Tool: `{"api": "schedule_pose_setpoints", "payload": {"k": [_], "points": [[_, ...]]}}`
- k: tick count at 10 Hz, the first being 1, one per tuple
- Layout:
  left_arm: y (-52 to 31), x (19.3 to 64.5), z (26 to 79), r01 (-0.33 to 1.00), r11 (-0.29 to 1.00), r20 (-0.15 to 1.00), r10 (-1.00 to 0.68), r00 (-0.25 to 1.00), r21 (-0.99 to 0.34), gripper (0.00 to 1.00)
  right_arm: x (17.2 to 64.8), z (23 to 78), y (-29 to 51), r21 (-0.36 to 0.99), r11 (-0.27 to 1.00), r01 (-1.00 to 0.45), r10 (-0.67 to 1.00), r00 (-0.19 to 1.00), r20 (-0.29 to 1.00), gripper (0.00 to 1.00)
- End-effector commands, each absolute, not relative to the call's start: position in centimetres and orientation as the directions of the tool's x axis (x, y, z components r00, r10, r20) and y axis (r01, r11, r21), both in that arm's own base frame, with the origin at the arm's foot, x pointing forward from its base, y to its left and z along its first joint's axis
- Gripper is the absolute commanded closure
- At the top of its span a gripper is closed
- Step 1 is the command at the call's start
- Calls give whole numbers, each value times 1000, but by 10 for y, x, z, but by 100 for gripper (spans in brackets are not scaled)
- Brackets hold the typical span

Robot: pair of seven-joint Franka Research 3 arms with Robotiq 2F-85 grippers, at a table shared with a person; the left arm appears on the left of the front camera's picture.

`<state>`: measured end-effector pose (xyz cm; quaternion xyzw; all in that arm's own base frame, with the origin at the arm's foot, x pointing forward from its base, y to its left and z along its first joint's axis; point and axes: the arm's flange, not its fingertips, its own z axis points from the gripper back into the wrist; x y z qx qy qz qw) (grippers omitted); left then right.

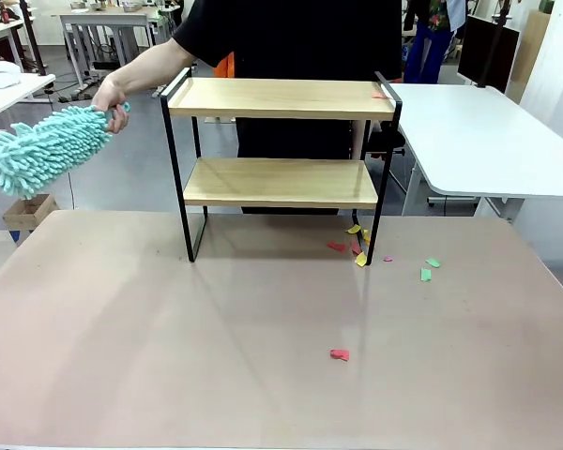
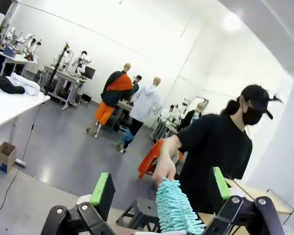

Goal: Clean the shelf.
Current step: Hand the Duster back to the human.

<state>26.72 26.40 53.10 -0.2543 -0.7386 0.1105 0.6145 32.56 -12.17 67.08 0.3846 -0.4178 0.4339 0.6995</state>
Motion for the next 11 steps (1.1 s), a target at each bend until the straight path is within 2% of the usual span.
{"api": "schedule_pose_setpoints", "payload": {"k": [1,11], "points": [[278,265,522,240,844,852,513,-105,-479,0,325,673,-123,161,319,-934,292,259,921,0],[264,267,531,240,846,852,511,-116,-476,0,325,673,-123,161,319,-934,292,259,921,0]]}}
